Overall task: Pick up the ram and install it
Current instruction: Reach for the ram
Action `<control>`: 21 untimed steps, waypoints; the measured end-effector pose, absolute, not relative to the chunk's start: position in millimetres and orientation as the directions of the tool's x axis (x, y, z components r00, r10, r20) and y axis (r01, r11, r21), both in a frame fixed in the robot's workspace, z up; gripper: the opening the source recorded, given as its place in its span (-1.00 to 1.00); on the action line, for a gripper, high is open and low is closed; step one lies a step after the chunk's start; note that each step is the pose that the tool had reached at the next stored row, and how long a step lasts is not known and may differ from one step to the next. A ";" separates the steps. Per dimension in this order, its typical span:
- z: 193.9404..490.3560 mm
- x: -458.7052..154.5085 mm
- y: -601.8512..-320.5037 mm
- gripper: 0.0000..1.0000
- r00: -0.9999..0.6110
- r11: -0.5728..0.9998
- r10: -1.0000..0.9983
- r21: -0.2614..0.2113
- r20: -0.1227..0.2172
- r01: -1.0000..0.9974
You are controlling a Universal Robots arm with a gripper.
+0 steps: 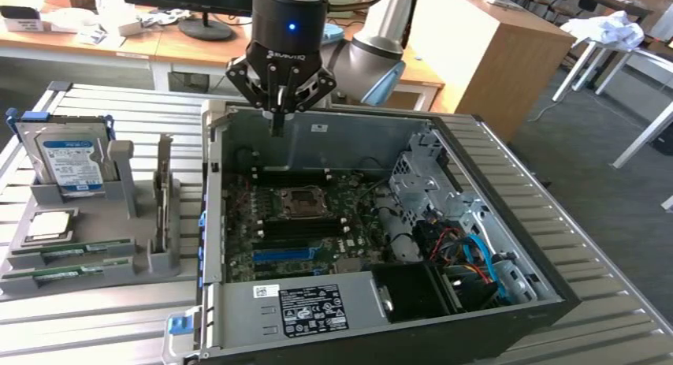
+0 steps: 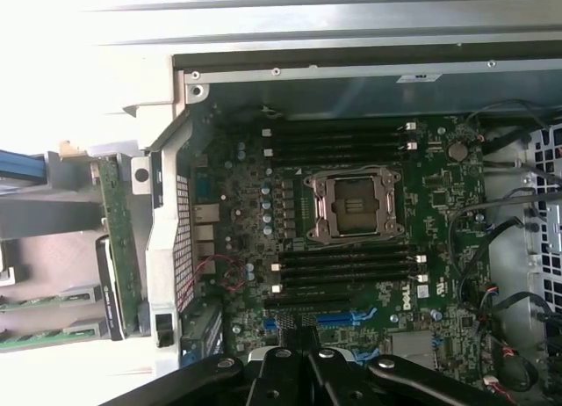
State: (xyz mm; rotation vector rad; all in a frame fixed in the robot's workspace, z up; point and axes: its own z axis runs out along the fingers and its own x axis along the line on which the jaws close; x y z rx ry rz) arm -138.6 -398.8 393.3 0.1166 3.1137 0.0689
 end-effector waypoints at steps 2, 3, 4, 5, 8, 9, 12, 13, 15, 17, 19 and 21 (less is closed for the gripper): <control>393.3 -139.4 -398.8 -0.80 -0.997 0.996 0.075 0.045 -0.023 0.074; 393.3 -139.8 -398.8 -0.80 -0.997 0.996 0.075 0.045 -0.023 0.074; 393.3 -140.2 -398.8 -0.80 -0.997 0.996 0.075 0.045 -0.023 0.074; 393.3 -140.4 -398.9 -0.80 -0.997 0.996 0.075 0.045 -0.023 0.074; 393.3 -141.3 -398.9 -0.80 -0.997 0.996 0.075 0.045 -0.023 0.074; 393.3 -141.7 -398.8 -0.80 -0.997 0.996 0.075 0.045 -0.023 0.074; 393.3 -142.5 -398.8 -0.80 -0.997 0.996 0.075 0.045 -0.023 0.074; 393.3 -142.7 -398.9 -0.80 -0.997 0.996 0.075 0.045 -0.023 0.074; 393.3 -143.2 -398.8 -0.80 -0.997 0.996 0.075 0.045 -0.023 0.074; 393.3 -143.7 -398.9 -0.80 -0.997 0.996 0.075 0.045 -0.023 0.074; 393.3 -144.1 -398.9 -0.80 -0.997 0.996 0.075 0.045 -0.023 0.074; 393.3 -144.6 -398.8 -0.80 -0.997 0.996 0.075 0.045 -0.023 0.074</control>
